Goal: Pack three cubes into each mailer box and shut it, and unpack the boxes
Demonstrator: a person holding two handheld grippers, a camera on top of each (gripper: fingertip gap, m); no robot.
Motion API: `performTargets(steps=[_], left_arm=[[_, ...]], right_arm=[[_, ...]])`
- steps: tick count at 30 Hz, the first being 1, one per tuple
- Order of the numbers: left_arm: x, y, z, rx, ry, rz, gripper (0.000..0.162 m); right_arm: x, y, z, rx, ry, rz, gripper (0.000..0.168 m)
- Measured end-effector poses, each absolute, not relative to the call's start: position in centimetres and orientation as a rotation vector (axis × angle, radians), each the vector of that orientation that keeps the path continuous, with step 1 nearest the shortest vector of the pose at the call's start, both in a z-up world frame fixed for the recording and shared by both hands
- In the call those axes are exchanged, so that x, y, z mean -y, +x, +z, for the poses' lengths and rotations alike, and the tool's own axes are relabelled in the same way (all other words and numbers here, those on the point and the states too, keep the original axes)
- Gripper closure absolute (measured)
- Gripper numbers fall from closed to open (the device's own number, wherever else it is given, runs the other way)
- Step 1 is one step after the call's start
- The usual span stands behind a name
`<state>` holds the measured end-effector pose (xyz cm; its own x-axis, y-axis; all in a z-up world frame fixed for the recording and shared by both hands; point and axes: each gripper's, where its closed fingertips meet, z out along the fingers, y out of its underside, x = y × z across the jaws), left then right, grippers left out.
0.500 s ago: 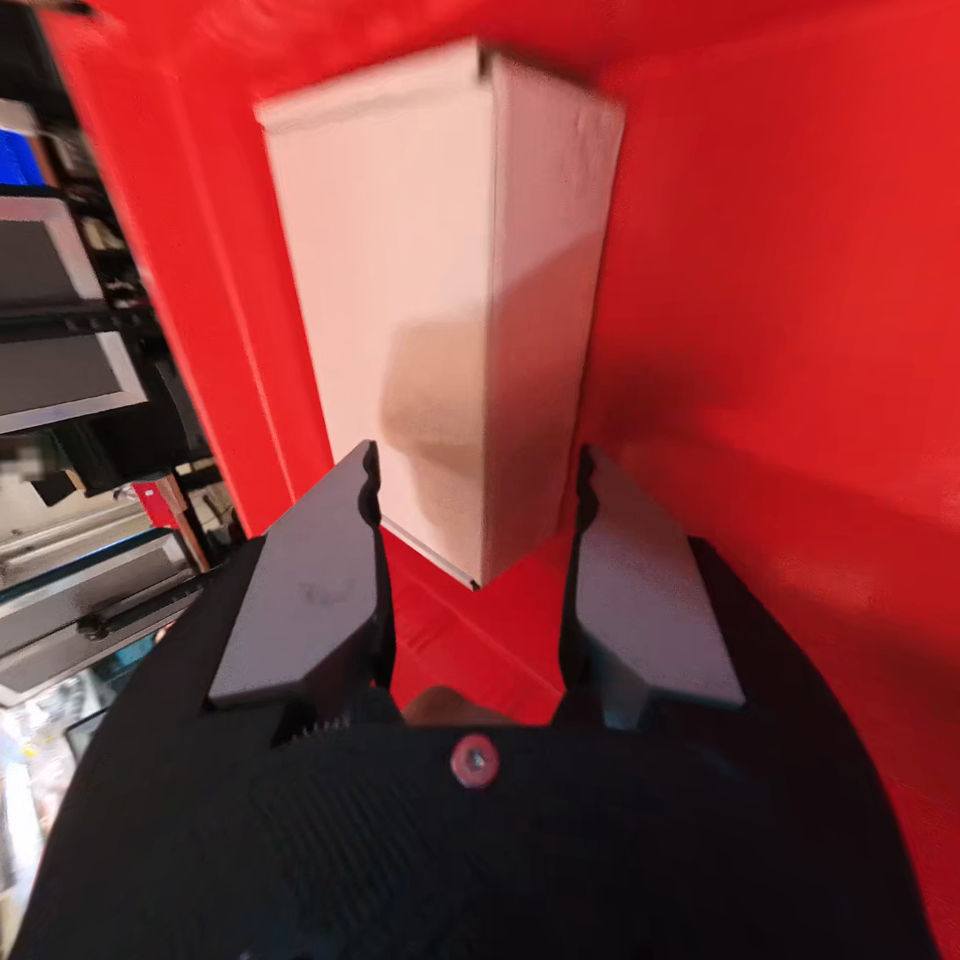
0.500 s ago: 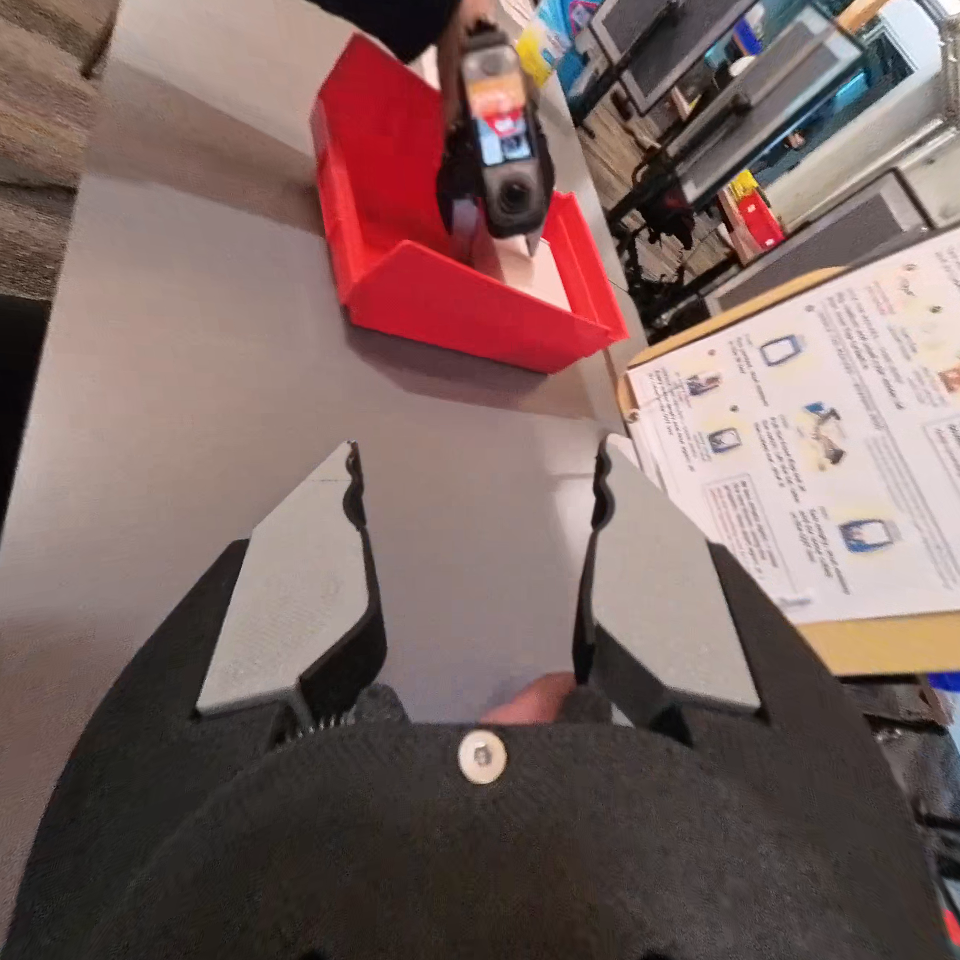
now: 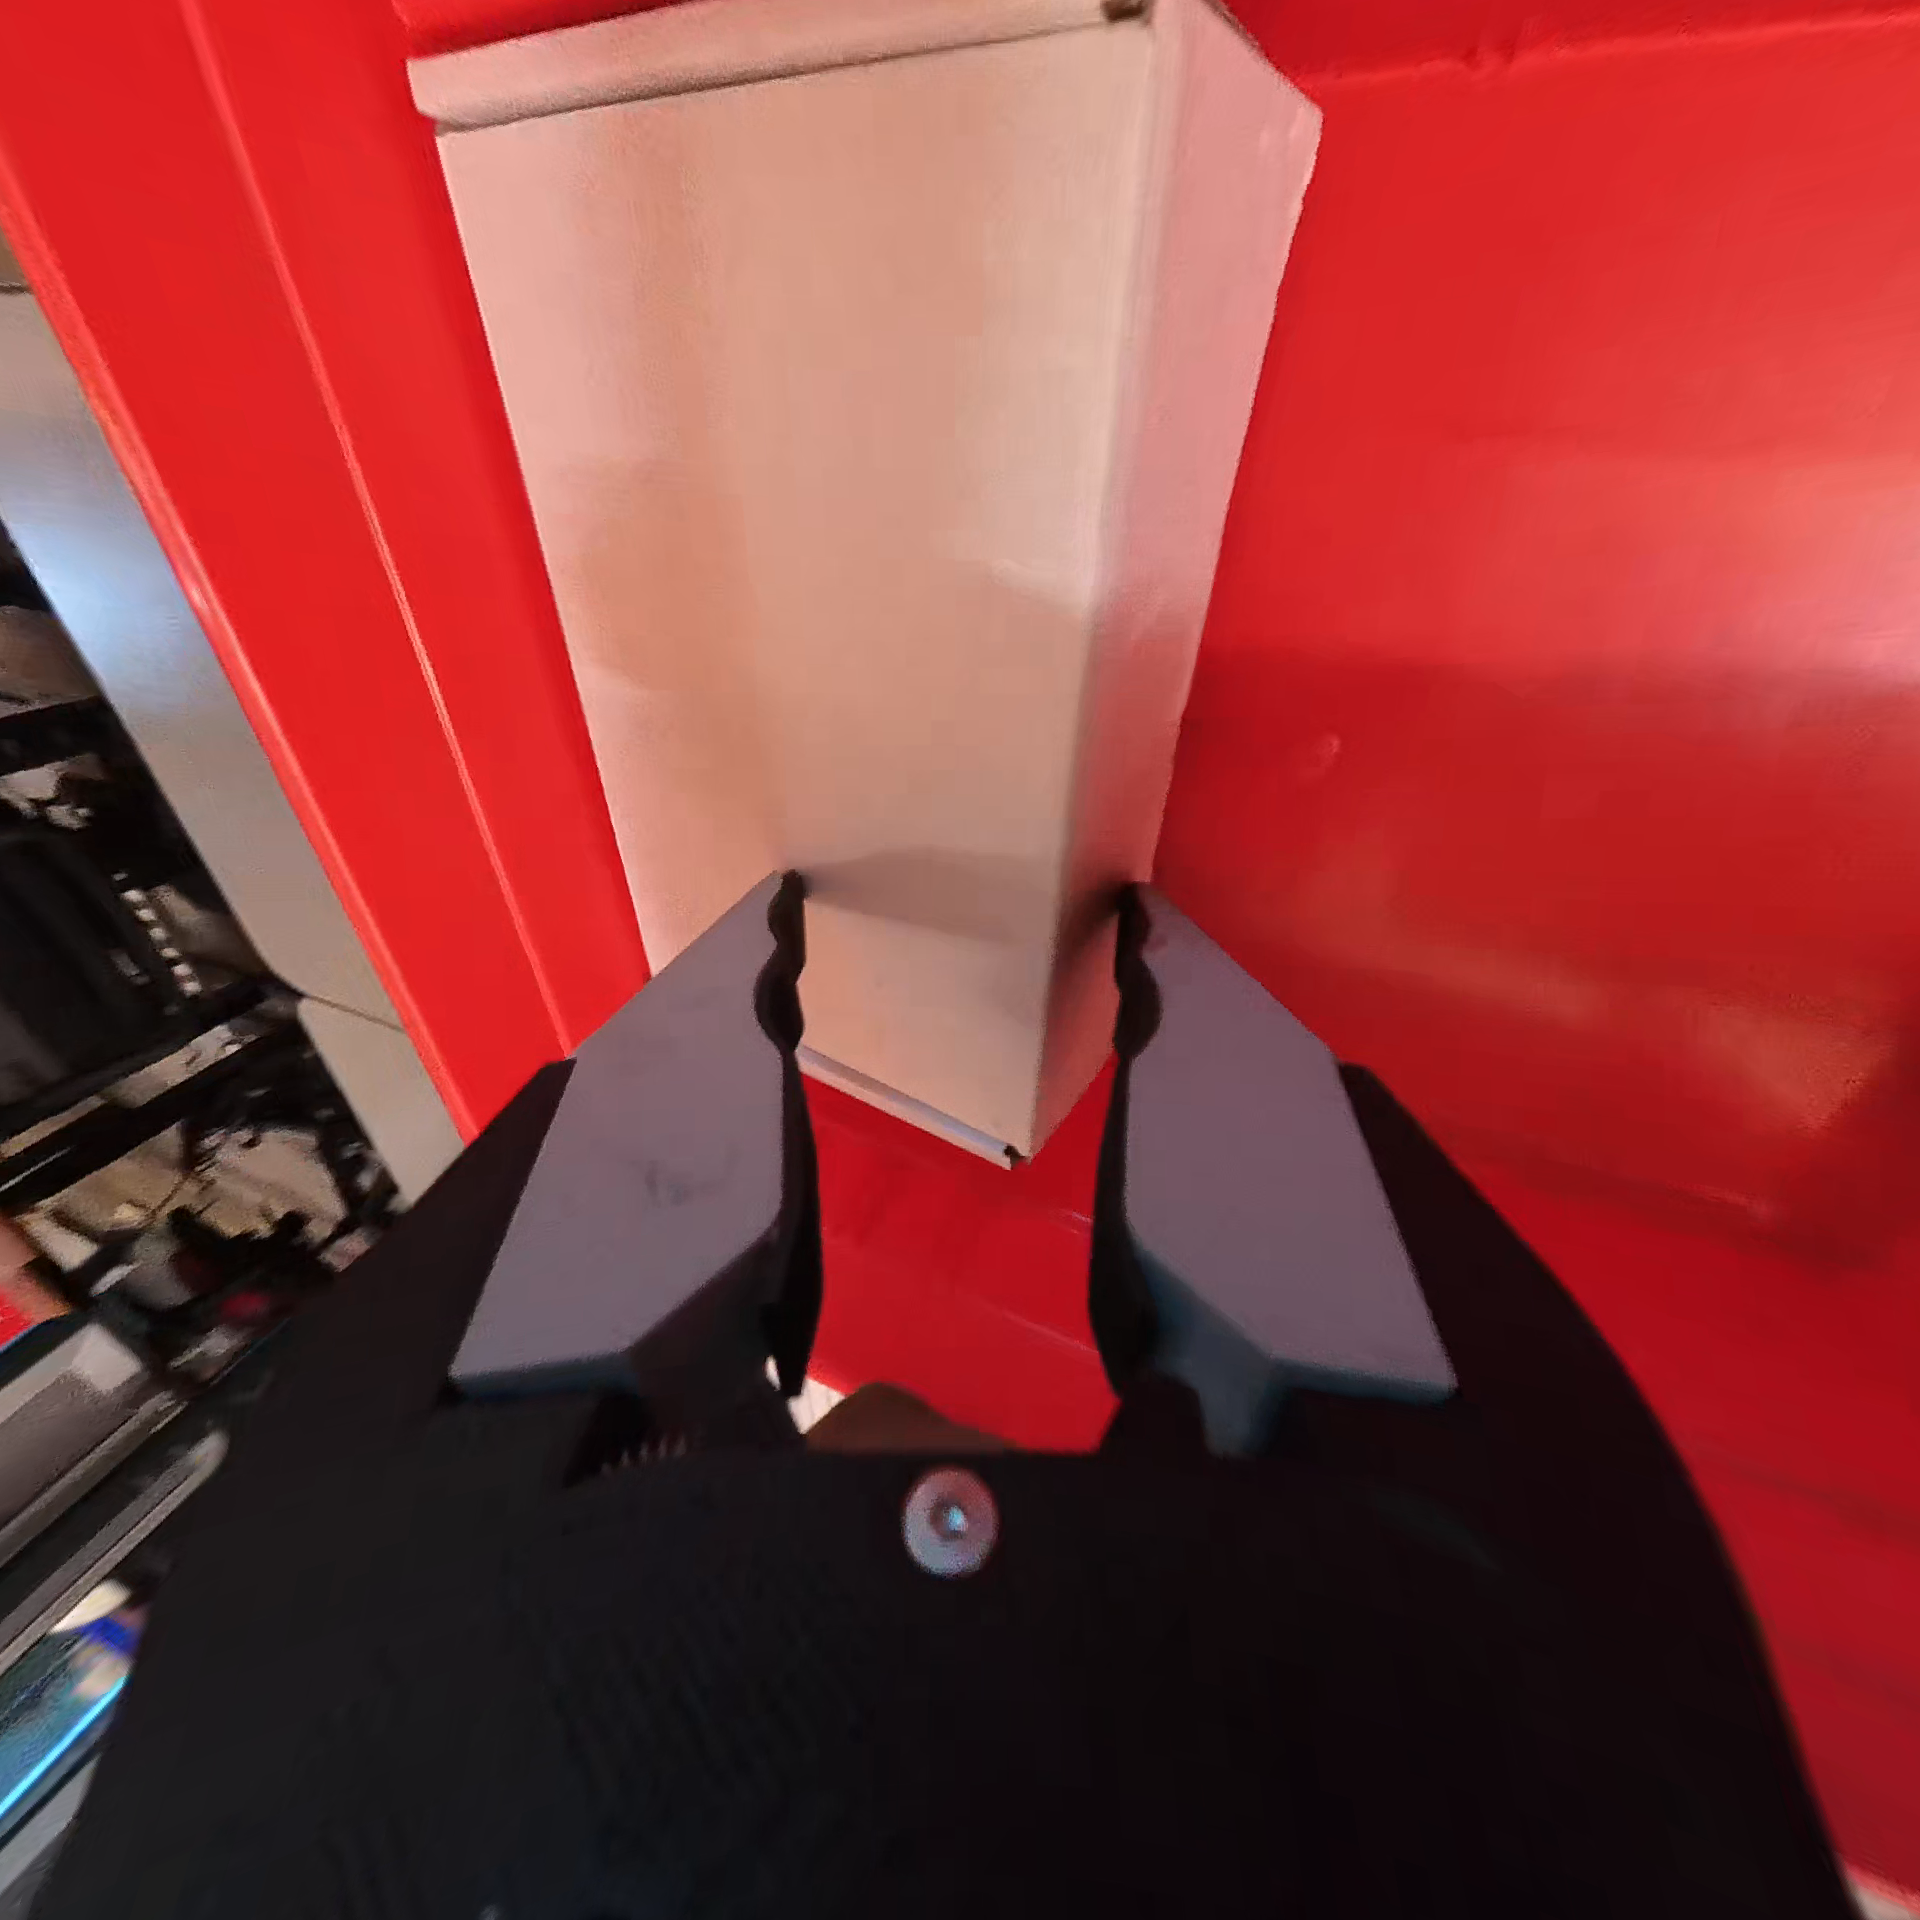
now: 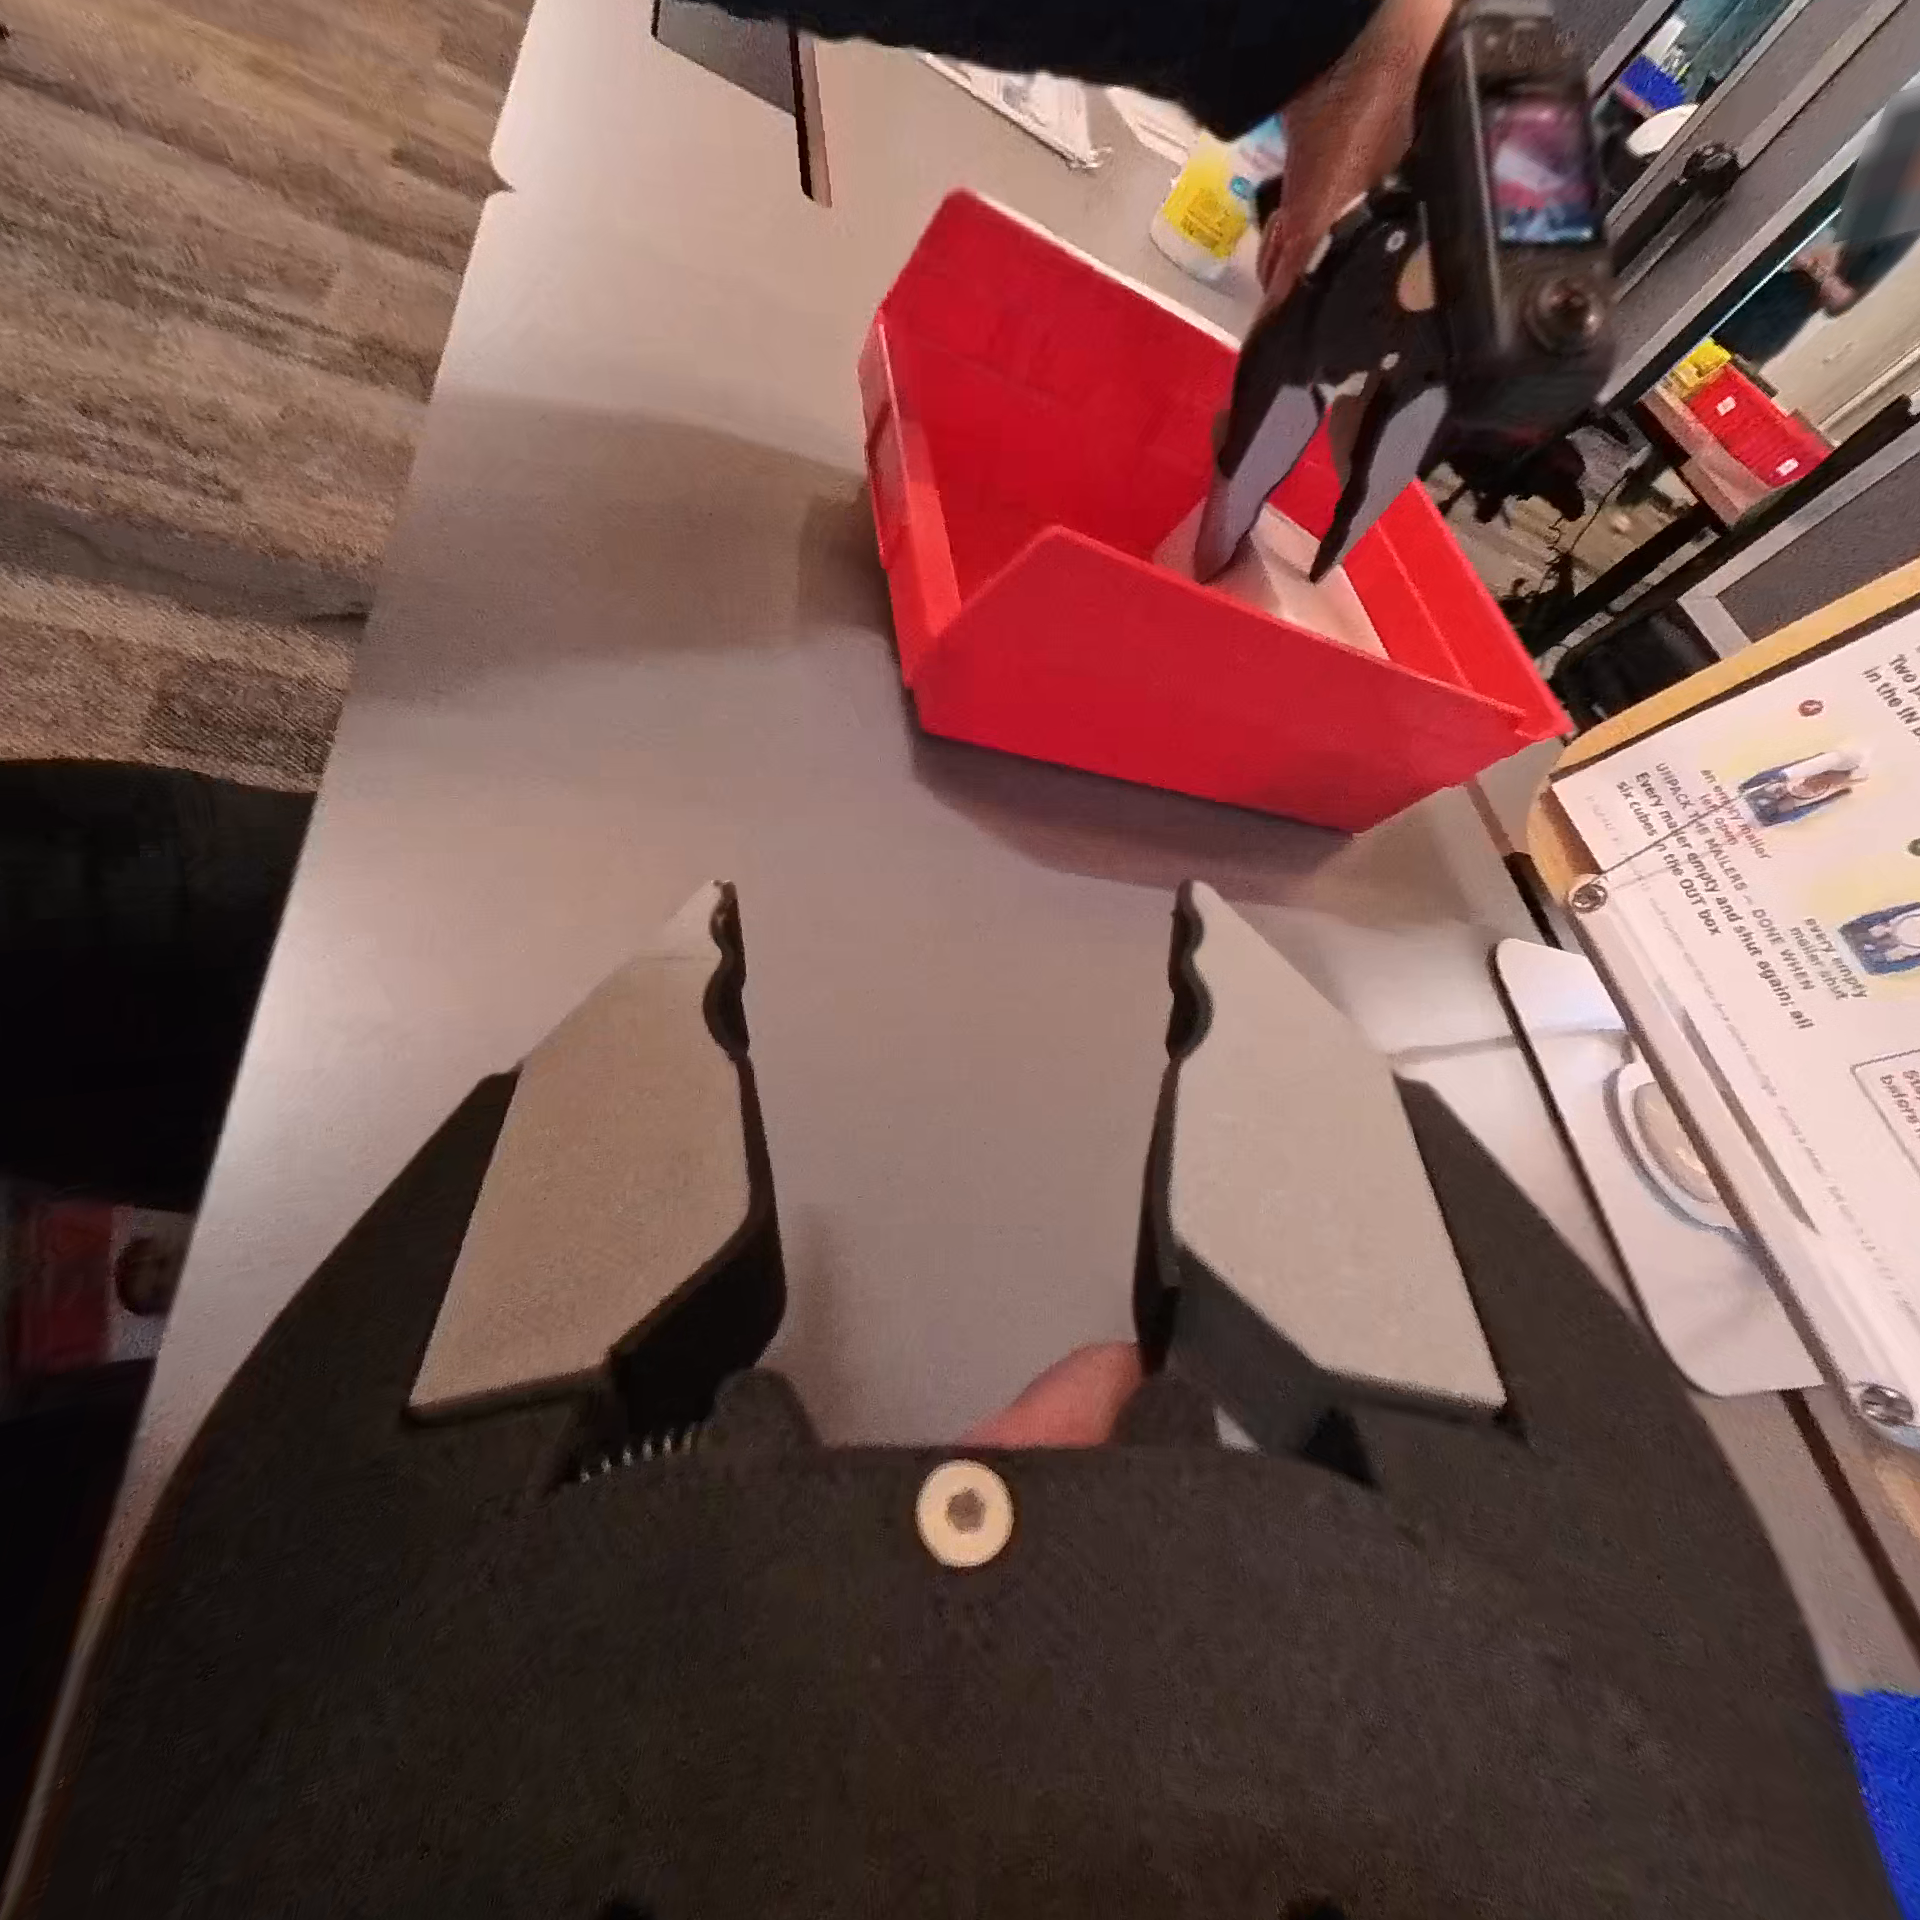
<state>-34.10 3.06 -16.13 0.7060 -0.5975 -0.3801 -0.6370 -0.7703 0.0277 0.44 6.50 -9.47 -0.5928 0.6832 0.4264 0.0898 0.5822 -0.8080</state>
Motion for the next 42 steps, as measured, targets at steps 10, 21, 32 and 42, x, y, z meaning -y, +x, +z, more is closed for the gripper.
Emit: performTargets(steps=[10,21,32,42], left_arm=[[-3.6,-33.9,-14.4,-0.828,-2.867,0.075,0.107],[-3.7,-34.1,-14.2,-0.826,-2.823,-0.008,0.108],[-3.6,-33.9,-14.3,-0.858,-2.882,0.002,0.108],[-2.0,-32.2,-15.2,-0.892,-2.934,-0.001,0.113]], right_arm=[[-6.2,-5.0,-11.8,1.979,-0.85,0.974,0.087],[-0.7,-14.3,-12.1,2.068,-0.401,0.446,0.091],[0.8,-15.9,-16.6,2.319,-0.216,-0.015,0.091],[5.7,-9.8,-17.9,2.613,-0.151,0.221,0.146]])
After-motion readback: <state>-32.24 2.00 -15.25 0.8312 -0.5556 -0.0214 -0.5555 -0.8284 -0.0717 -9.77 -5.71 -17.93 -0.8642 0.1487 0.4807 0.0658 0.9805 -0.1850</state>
